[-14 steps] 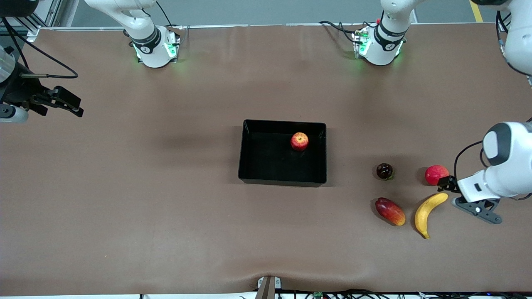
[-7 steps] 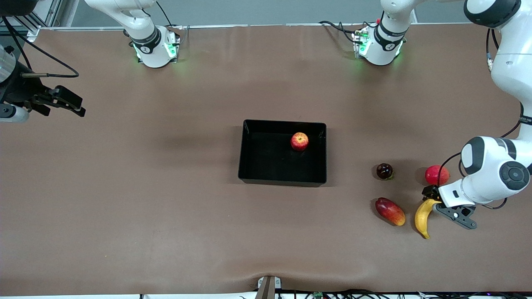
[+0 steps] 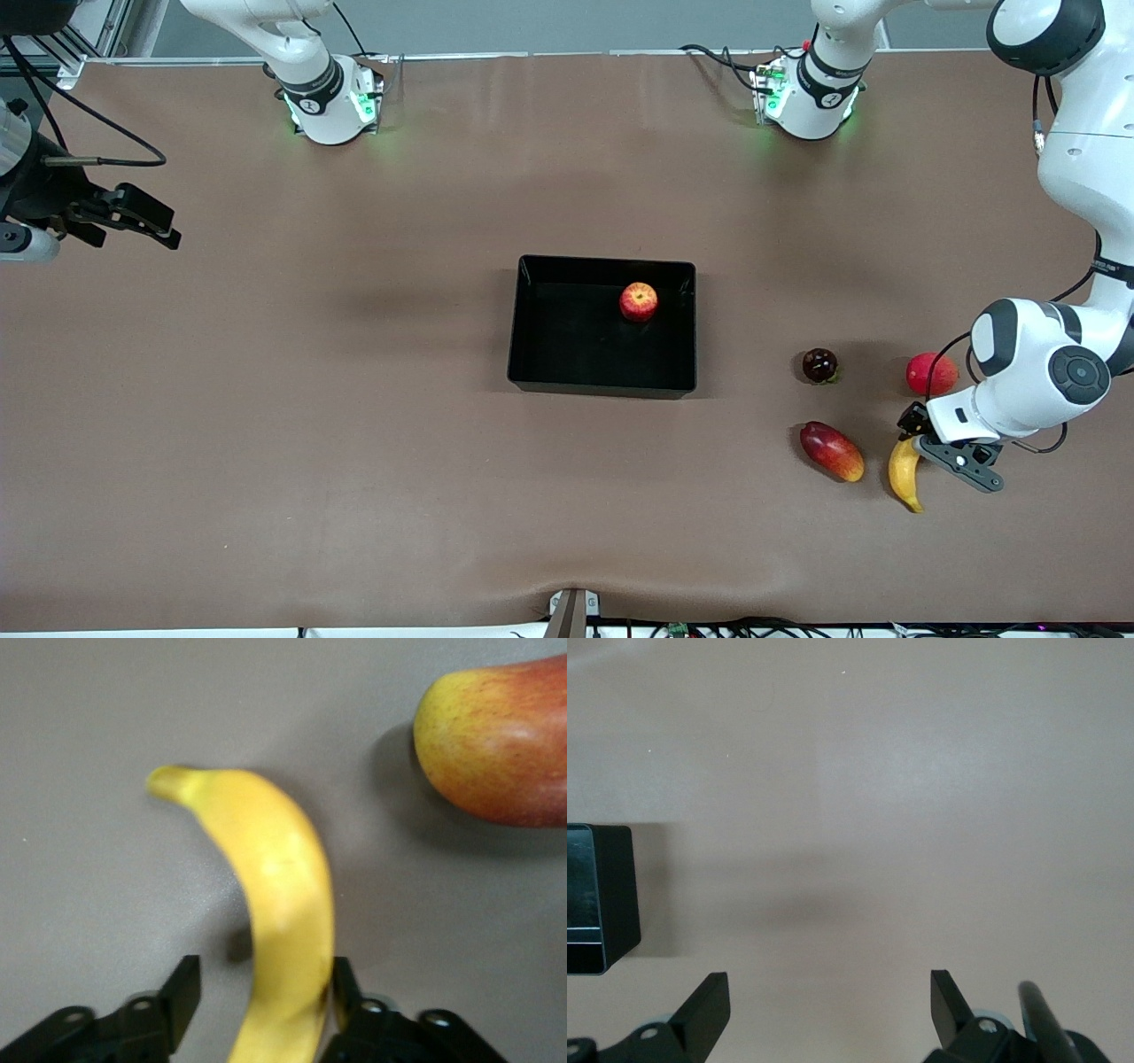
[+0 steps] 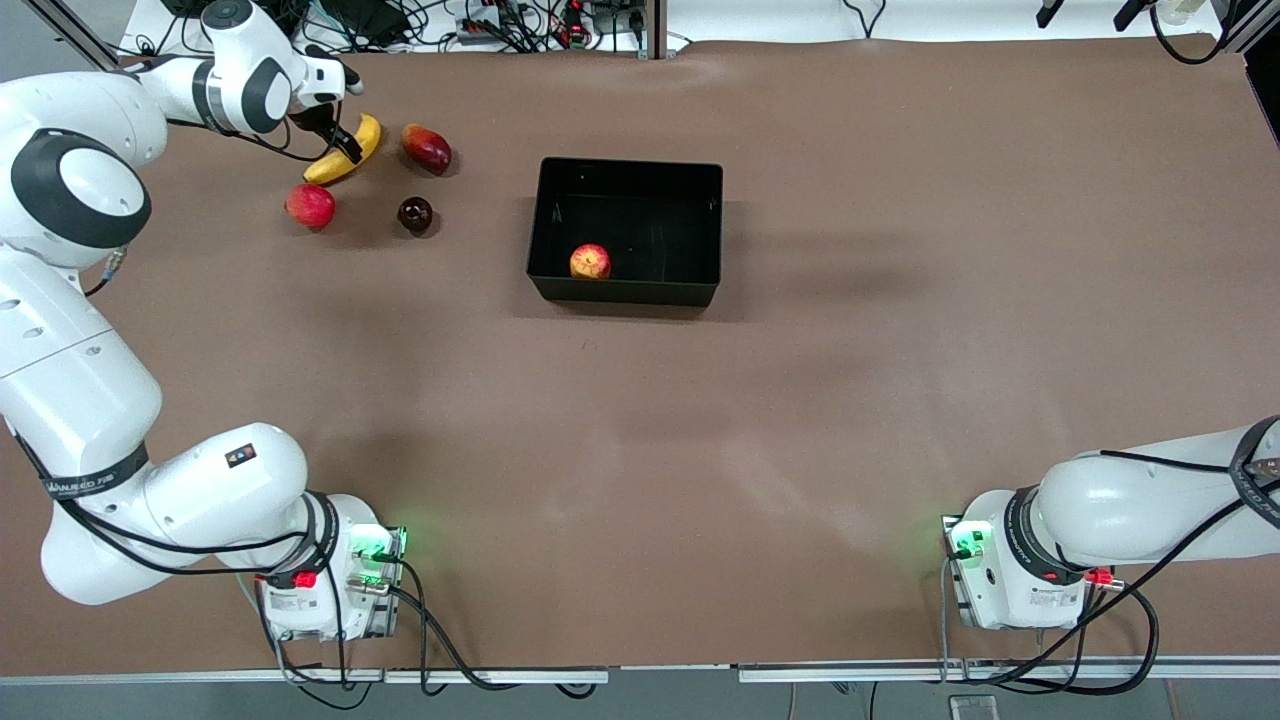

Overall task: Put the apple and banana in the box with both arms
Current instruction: 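Grasp and lift the yellow banana with the left gripper, then carry the banana over the black tray with the left gripper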

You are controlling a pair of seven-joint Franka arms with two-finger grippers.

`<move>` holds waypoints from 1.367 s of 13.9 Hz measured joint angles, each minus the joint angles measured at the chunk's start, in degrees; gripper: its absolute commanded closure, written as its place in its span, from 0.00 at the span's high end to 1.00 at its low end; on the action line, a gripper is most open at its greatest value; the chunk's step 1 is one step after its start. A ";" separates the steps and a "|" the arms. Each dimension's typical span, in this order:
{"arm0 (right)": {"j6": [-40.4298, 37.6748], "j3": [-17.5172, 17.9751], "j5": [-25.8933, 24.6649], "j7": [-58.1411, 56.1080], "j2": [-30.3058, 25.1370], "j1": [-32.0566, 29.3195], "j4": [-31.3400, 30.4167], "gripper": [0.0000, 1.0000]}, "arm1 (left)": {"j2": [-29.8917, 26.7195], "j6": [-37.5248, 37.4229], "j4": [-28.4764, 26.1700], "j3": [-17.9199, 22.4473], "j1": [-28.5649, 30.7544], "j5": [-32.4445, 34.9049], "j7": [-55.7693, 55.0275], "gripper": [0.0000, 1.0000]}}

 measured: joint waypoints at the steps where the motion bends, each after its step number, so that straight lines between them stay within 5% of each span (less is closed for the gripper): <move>1: -0.06 0.00 0.00 0.00 0.00 -0.01 0.00 1.00 | 0.00 0.08 0.12 -0.01 -0.01 0.09 0.70 0.00; 6: -0.45 -0.10 0.02 0.00 0.02 -0.11 0.00 1.00 | -0.67 0.04 3.88 -0.08 0.40 0.18 15.84 0.00; 9: -0.59 -0.15 0.03 0.00 0.03 -0.18 0.01 1.00 | -4.21 -7.22 5.56 -2.87 0.44 -0.62 16.26 0.00; 15: -0.65 -0.17 0.05 -0.01 0.04 -0.21 0.03 1.00 | -14.06 -23.97 5.54 -9.48 -1.44 -2.86 -3.97 0.00; 19: -0.68 -0.18 0.06 -0.01 0.04 -0.22 0.03 1.00 | -16.04 -32.00 3.64 -19.45 -1.93 -3.11 -23.57 0.00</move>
